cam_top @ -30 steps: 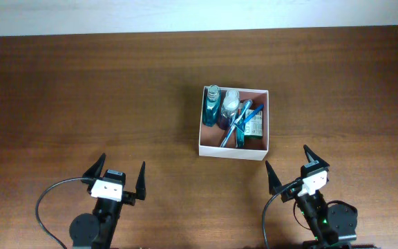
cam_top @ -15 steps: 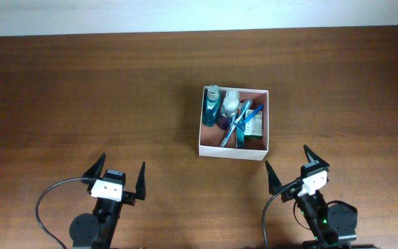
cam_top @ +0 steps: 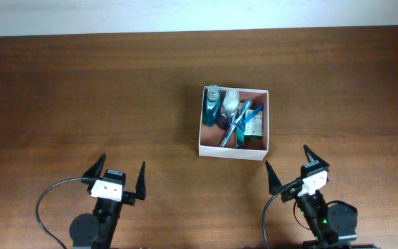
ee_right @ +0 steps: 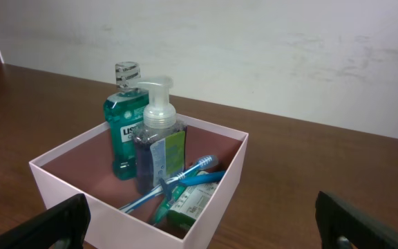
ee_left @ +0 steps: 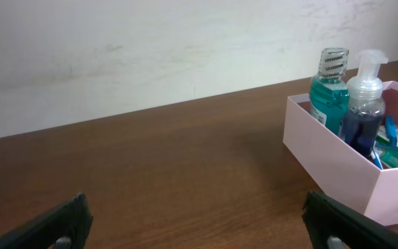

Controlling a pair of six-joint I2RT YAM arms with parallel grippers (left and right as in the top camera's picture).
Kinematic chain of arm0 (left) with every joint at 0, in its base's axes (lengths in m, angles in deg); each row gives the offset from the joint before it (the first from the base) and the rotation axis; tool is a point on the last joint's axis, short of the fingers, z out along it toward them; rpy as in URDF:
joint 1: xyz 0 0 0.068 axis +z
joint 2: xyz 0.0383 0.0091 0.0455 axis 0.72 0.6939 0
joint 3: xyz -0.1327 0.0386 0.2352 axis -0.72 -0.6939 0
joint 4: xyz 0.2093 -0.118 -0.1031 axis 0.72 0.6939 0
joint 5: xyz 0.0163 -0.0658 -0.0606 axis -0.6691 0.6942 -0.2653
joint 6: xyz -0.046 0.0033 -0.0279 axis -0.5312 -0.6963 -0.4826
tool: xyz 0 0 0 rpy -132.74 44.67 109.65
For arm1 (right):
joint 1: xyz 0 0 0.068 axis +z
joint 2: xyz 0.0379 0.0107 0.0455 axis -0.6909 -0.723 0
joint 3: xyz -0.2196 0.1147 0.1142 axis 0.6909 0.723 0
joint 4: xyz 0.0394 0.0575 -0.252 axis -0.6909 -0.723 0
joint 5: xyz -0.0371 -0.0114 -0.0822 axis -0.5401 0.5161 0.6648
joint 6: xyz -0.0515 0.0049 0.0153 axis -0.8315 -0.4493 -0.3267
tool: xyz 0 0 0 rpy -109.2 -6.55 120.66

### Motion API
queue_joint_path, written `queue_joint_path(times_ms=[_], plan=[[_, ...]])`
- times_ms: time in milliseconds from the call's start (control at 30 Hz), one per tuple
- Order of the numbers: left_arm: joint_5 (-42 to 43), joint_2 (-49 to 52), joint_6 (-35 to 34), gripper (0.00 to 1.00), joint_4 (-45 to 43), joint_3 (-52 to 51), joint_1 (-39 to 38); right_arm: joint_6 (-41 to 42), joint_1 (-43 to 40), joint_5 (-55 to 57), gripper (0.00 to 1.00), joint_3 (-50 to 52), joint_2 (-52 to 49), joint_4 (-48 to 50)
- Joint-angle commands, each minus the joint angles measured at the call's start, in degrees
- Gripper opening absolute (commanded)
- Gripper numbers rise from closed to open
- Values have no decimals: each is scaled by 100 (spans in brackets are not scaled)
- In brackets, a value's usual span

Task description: Pack container

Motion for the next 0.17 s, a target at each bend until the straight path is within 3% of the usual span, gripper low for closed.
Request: queue_joint_path(times_ms=[0, 133], plan=[[-24, -48, -55, 99, 4, -35, 13, 66, -33, -13, 99, 26, 63, -33], [-24, -48, -55, 99, 4, -35, 13, 66, -33, -13, 99, 26, 63, -33]])
